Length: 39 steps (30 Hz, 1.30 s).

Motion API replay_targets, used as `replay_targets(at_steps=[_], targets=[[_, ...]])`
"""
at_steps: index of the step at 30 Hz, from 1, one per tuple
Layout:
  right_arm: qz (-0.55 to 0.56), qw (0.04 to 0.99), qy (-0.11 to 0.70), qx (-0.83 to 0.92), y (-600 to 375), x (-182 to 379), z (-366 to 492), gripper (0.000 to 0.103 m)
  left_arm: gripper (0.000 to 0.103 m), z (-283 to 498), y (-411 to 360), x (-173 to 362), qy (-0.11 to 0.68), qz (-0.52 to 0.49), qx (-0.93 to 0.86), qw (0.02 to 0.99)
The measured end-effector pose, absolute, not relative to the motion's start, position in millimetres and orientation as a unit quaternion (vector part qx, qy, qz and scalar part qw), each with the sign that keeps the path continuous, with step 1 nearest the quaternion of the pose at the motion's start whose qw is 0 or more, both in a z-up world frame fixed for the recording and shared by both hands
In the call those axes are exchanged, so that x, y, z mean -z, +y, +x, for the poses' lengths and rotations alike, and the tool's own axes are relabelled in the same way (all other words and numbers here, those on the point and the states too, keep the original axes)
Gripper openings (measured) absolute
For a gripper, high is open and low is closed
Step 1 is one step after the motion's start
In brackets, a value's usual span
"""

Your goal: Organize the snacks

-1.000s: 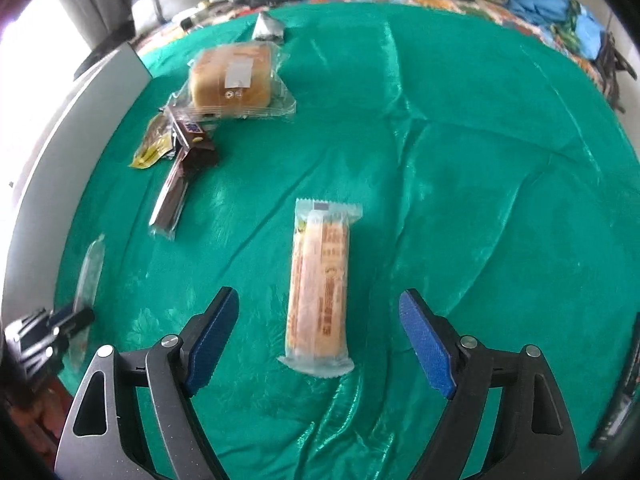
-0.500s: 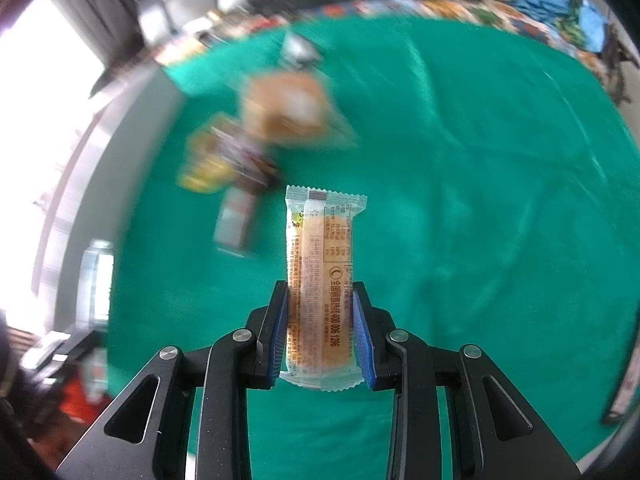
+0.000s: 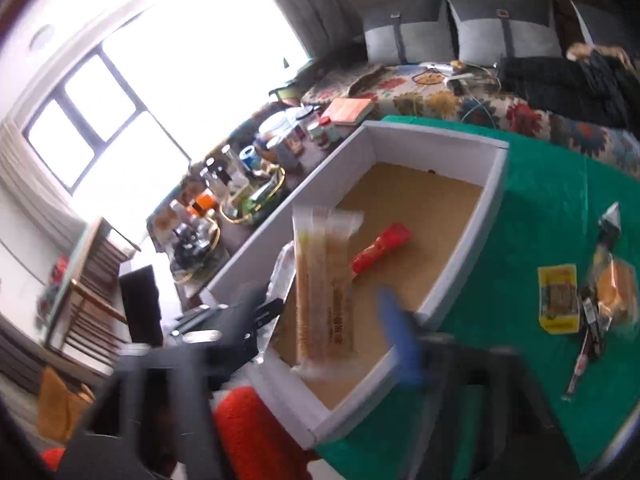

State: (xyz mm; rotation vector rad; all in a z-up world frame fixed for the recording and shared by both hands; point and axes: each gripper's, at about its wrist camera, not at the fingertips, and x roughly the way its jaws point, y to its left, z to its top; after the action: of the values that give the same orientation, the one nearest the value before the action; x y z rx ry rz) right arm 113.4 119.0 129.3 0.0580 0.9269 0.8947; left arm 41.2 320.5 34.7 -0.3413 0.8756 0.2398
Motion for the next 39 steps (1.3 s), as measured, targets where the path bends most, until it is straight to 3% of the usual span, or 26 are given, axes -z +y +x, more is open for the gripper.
replay_targets(at_steps=[5,10,12,15,19,26,39], targets=[[-0.032,0.835,0.411,-0.364,80.9,-102.5,105.9,0.074,0.082,25.1,307.8,-27.3,0.389,-0.178,-0.122,0.896],[-0.077,0.865,0.437,-0.233,-30.0,-19.4,117.1,0.074,0.082,23.7,234.2,-49.6,0.358,-0.170,-0.028,0.918],[-0.070,0.868,0.458,-0.180,-83.0,12.2,119.9,0.074,0.085,28.4,196.0,-59.8,0.352,-0.162,0.027,0.922],[-0.044,0.869,0.483,-0.101,-151.8,51.7,118.2,0.074,0.102,34.8,135.5,-61.8,0.361,-0.141,0.098,0.917],[-0.010,0.872,0.487,-0.044,-209.0,79.5,112.8,0.074,0.103,54.2,53.0,-13.7,0.421,-0.092,0.155,0.889],[-0.020,0.887,0.460,-0.040,-209.1,92.9,110.0,0.075,0.102,104.3,9.0,72.0,0.473,-0.010,0.105,0.875],[-0.023,0.897,0.440,-0.046,-203.8,100.3,112.8,0.088,0.103,126.7,16.5,102.7,0.462,0.029,0.078,0.883]])
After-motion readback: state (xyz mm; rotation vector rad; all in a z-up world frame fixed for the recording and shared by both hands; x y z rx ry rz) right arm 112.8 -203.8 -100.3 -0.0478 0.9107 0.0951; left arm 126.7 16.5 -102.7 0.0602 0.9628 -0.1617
